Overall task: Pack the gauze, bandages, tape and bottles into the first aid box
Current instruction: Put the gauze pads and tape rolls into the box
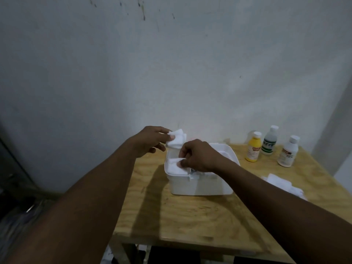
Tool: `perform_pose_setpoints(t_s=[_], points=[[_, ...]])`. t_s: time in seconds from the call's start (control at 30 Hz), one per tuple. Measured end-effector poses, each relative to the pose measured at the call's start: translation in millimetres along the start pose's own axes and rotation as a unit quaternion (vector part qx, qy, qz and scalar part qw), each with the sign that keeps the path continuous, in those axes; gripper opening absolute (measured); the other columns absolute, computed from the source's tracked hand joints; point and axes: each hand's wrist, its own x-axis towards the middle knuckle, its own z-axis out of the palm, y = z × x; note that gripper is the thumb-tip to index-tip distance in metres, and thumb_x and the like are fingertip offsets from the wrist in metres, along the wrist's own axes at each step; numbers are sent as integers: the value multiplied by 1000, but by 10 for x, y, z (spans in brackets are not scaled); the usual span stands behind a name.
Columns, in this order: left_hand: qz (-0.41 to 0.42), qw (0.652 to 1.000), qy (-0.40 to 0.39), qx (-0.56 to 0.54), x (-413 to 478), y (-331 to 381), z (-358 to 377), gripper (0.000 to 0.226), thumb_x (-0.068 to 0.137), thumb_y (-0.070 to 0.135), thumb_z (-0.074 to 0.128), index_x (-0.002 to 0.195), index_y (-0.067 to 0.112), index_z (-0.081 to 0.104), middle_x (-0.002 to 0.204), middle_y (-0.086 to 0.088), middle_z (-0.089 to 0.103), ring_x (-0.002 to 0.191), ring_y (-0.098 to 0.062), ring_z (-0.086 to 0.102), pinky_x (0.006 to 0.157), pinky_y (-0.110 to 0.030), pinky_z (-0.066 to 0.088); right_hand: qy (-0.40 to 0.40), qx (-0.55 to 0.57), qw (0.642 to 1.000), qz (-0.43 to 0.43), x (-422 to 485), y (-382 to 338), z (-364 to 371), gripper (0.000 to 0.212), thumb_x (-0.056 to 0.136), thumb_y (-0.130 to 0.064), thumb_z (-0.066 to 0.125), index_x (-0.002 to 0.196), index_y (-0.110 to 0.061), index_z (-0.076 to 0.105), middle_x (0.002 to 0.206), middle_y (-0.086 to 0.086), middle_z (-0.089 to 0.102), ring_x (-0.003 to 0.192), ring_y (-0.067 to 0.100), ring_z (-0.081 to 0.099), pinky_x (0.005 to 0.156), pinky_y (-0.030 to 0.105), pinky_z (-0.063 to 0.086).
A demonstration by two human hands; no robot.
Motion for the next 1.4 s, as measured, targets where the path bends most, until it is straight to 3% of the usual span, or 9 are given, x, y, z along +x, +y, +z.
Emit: perform_pose_setpoints(t_s=[0.23,0.3,0.37,0.43,0.6,0.67,0.8,1.0,1.4], points=[[13,995,38,93,65,-47,107,26,81,26,81,104,14,76,89,-5,64,62,-15,47,49,-22,33,72,-88,992,-50,-3,112,175,20,77,-32,76,92,-19,75,90,-2,66,82,13,54,73,28,47],[17,994,42,103,58,-45,129,28,83,25,79,106,9,76,86,-1,64,62,-11,48,52,-22,44,77,-78,992,-57,-7,119,171,21,77,-32,76,94,-19,74,89,-3,62,81,12,53,74,28,47],[17,995,46,91,45,-46,145,29,85,23,78,109,6,76,91,-1,69,74,-2,56,85,-34,56,72,-59,994,-61,-21,119,164,20,78,-29,75,94,-17,72,89,-5,62,81,11,55,78,30,51],[11,996,52,73,37,-51,155,30,86,22,77,110,5,76,104,-2,72,98,-3,54,104,-41,46,69,-48,994,-64,-32,118,157,19,78,-27,74,94,-17,72,87,-7,62,80,10,56,80,30,53],[10,997,44,69,96,-90,211,27,84,22,78,104,3,78,88,0,70,70,-5,54,63,-17,44,64,-31,996,-63,-41,138,129,14,77,-25,74,89,-18,71,84,-6,65,80,13,61,77,32,53],[18,996,52,73,120,-122,224,23,83,20,79,100,3,79,87,-1,72,74,-5,58,63,-18,45,64,-31,996,-60,-50,145,113,14,77,-25,74,89,-18,71,84,-5,65,81,14,62,76,30,52],[77,980,66,172,178,-154,193,16,80,22,81,94,14,81,89,1,76,89,-12,69,83,-30,56,67,-25,996,-57,-60,161,83,15,78,-23,75,91,-16,71,83,-5,65,80,15,64,76,30,53],[126,934,43,332,178,-50,239,17,84,24,77,99,17,79,82,12,62,79,-7,61,62,-17,41,70,-27,996,-57,-55,178,119,16,80,-24,75,93,-16,71,86,-5,65,79,12,61,74,23,48],[140,925,83,344,174,-219,274,7,84,18,72,83,14,77,68,14,59,61,-6,54,54,-17,36,85,-66,993,-56,-10,218,209,17,81,-30,74,94,-19,75,87,-6,57,80,11,52,76,25,43]])
